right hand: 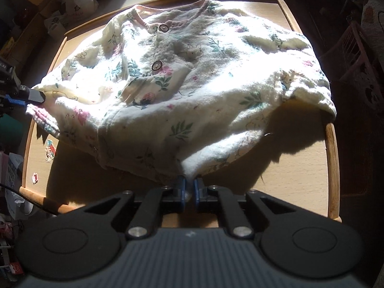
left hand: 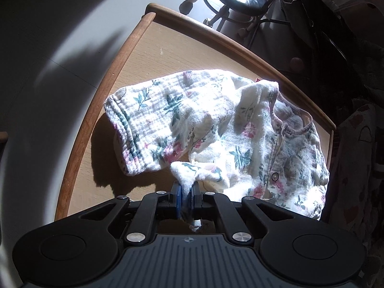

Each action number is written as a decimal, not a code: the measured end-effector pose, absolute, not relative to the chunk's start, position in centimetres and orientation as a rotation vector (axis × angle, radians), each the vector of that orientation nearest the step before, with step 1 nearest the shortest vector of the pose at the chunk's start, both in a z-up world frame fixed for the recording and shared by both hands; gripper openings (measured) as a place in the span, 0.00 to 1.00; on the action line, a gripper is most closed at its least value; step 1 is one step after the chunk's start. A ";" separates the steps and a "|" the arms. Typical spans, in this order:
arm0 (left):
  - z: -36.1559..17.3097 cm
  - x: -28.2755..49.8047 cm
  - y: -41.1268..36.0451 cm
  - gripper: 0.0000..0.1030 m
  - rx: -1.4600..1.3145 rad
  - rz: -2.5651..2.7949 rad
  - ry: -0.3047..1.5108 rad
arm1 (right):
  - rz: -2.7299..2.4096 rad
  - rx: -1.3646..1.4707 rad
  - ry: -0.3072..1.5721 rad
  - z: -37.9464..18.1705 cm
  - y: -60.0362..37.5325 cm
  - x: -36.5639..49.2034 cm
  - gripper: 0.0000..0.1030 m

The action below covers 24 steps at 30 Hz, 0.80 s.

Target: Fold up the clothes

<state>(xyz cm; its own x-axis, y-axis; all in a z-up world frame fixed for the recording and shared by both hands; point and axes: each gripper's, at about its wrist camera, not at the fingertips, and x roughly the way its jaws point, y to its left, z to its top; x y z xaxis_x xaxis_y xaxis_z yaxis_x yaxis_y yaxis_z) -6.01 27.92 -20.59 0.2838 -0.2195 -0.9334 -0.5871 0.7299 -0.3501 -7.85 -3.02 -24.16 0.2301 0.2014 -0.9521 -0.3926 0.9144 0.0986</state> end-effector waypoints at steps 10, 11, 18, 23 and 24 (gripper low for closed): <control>-20.6 -9.6 24.7 0.07 -0.784 0.209 1.352 | 0.366 -0.440 1.287 -19.4 -4.0 -8.5 0.03; -20.6 -10.1 24.2 0.07 -0.787 0.203 1.362 | 0.361 -0.465 1.289 -19.0 -4.1 -8.6 0.03; -20.6 -12.3 22.0 0.07 -0.831 0.146 1.422 | 0.348 -0.629 1.290 -16.9 -3.3 -8.7 0.03; -21.5 -13.1 22.7 0.07 -0.862 0.197 1.440 | 0.406 -0.724 1.277 -16.2 -0.6 -8.7 0.03; -21.6 -13.1 23.2 0.07 -0.867 0.219 1.436 | 0.424 -0.731 1.276 -16.2 0.2 -8.6 0.03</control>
